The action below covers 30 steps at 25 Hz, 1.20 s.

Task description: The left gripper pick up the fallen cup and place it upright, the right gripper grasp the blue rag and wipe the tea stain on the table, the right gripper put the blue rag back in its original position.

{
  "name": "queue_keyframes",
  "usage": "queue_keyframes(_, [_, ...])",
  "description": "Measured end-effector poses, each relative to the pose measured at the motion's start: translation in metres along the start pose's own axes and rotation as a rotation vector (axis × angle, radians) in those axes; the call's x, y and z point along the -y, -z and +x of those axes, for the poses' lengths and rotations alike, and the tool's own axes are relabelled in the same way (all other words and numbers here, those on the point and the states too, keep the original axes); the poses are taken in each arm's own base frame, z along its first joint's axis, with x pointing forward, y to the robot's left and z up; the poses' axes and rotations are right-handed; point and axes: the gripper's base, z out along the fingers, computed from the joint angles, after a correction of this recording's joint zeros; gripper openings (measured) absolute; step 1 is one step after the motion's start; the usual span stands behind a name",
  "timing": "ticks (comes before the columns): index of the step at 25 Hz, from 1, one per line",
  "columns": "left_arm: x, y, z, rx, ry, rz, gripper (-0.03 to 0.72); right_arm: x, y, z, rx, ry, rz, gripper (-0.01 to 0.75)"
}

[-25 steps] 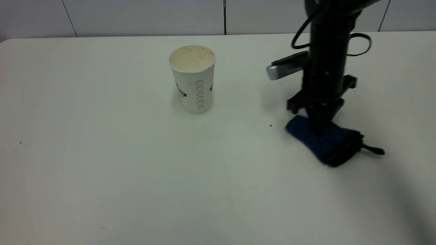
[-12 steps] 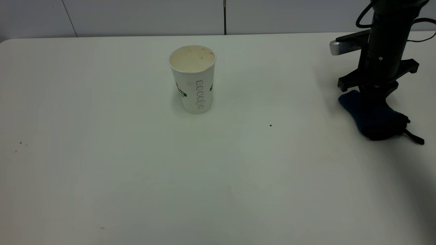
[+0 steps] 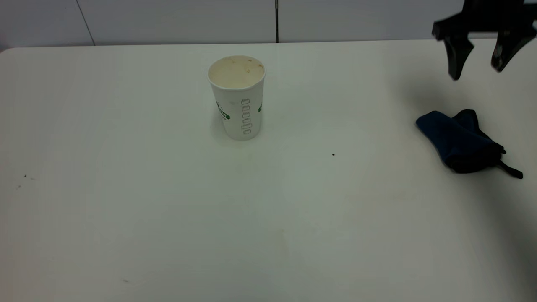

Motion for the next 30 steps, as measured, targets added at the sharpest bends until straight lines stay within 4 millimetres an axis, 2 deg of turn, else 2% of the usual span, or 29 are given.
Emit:
queue_keyframes(4, [0.000,0.000,0.000,0.000,0.000,0.000,0.497,-0.009,0.093,0.010,0.041,0.042,-0.044,0.650])
queue_keyframes(8, [0.000,0.000,0.000,0.000,0.000,0.000,0.497,-0.021,0.171,0.032,0.148,0.069,-0.073,0.564])
queue_keyframes(11, [0.000,0.000,0.000,0.000,0.000,0.000,0.497,-0.017,0.211,0.066,0.192,0.064,-0.078,0.542])
queue_keyframes(12, [0.000,0.000,0.000,0.000,0.000,0.000,0.497,-0.015,0.218,0.080,0.189,0.058,-0.077,0.539])
queue_keyframes(15, [0.000,0.000,0.000,0.000,0.000,0.000,0.497,-0.009,0.243,0.134,0.205,0.050,-0.076,0.537])
queue_keyframes(18, [0.000,0.000,0.000,0.000,0.000,0.000,0.497,-0.007,0.245,0.191,0.184,0.050,-0.081,0.535])
queue_keyframes(24, [0.000,0.000,0.000,0.000,0.000,0.000,0.497,-0.003,0.216,0.305,0.156,0.046,-0.081,0.535])
queue_keyframes(26, [0.000,0.000,0.000,0.000,0.000,0.000,0.497,-0.003,0.208,0.333,0.203,0.035,-0.082,0.535])
queue_keyframes(30, [0.000,0.000,0.000,0.000,0.000,0.000,0.497,-0.003,0.188,0.369,0.289,-0.005,-0.090,0.535])
